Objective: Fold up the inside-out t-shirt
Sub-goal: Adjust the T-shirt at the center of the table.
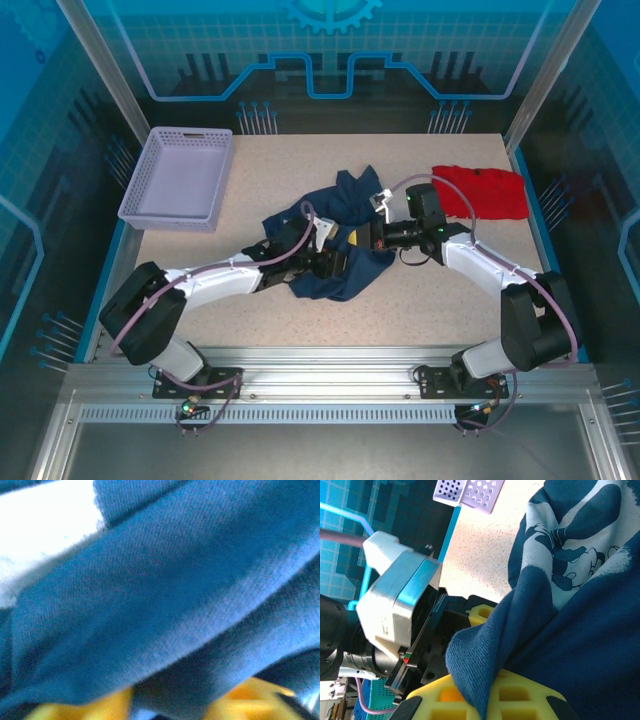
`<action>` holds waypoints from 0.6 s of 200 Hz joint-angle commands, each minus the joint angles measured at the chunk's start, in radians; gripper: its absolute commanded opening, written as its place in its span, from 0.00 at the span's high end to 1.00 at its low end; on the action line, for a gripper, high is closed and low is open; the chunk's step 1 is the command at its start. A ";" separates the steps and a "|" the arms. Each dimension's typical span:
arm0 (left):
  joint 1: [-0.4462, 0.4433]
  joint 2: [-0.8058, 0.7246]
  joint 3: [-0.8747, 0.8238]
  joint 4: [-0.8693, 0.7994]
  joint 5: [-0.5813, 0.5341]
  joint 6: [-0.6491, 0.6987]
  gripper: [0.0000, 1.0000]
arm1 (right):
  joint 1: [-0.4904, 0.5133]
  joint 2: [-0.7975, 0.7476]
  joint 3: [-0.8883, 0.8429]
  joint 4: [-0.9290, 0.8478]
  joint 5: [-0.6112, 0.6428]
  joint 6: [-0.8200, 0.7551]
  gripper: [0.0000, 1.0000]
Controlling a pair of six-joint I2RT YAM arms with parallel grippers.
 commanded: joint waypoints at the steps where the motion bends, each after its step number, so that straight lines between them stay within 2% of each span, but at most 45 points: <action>1: 0.028 0.018 0.024 0.071 0.077 0.018 0.83 | -0.028 -0.032 0.008 -0.037 -0.018 -0.031 1.00; 15: 0.047 -0.012 0.012 0.078 0.206 0.012 1.00 | -0.030 -0.039 0.044 -0.161 0.076 -0.116 1.00; 27: 0.076 -0.054 -0.009 0.089 0.371 -0.032 1.00 | -0.014 -0.045 0.099 -0.305 0.238 -0.211 0.92; 38: 0.108 -0.101 -0.048 0.142 0.511 -0.120 1.00 | 0.024 -0.051 0.138 -0.412 0.479 -0.275 0.83; 48: 0.134 -0.140 -0.097 0.227 0.596 -0.221 1.00 | 0.067 -0.063 0.156 -0.463 0.666 -0.311 0.74; 57: 0.154 -0.169 -0.130 0.277 0.627 -0.297 1.00 | 0.096 -0.080 0.156 -0.484 0.764 -0.332 0.68; 67: 0.168 -0.196 -0.152 0.290 0.638 -0.340 1.00 | 0.118 -0.113 0.138 -0.480 0.801 -0.349 0.64; 87: 0.179 -0.237 -0.165 0.248 0.623 -0.341 1.00 | 0.156 -0.212 0.073 -0.448 0.801 -0.381 0.58; 120: 0.189 -0.273 -0.166 0.231 0.617 -0.343 1.00 | 0.271 -0.374 -0.067 -0.345 0.748 -0.424 0.54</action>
